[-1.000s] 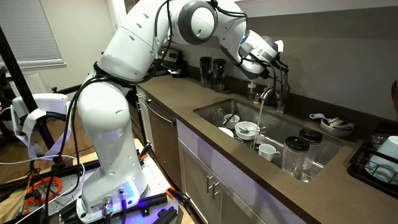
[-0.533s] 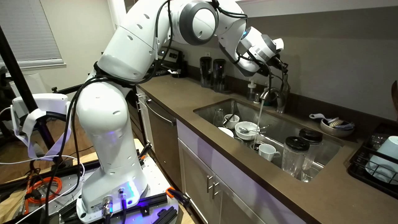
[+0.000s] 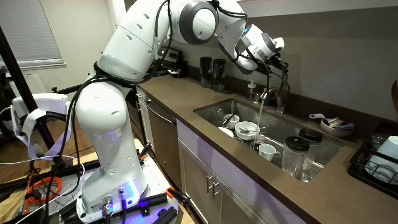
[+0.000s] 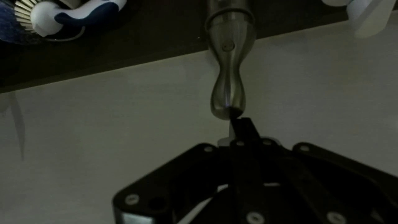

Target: Push the faucet handle downwards

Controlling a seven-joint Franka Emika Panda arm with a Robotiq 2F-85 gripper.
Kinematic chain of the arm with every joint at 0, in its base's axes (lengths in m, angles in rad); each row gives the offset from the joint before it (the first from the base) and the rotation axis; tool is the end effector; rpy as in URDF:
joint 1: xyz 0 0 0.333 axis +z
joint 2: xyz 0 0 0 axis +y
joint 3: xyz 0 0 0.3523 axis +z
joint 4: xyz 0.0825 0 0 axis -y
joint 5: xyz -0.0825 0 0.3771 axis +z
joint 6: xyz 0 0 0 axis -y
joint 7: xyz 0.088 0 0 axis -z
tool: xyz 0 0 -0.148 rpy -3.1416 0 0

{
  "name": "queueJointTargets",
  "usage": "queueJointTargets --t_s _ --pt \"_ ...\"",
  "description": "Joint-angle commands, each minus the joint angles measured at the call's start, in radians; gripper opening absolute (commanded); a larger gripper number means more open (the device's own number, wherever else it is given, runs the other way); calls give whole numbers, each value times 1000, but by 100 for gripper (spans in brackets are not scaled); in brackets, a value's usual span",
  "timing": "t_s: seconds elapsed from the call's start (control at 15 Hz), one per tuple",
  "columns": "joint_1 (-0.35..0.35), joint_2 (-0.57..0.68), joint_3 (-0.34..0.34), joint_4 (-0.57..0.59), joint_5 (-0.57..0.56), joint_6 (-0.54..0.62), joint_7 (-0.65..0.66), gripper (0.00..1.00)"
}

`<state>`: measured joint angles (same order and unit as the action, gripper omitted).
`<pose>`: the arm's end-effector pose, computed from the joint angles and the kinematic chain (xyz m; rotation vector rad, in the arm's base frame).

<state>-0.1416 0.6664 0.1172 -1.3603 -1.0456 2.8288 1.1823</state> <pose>0.8168 -0.0131 0.4152 2.6307 -0.5125 1.3844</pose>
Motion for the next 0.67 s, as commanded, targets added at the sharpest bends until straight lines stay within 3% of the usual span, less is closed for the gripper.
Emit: queueJointTargets --t_s 0.0,0.47,0.6 --pt "-44 -52 43 -97 60 -18 -46 4" --pt "-84 -129 52 -253 55 15 -1 4" --pt "-75 -137 26 -274 24 20 41 4"
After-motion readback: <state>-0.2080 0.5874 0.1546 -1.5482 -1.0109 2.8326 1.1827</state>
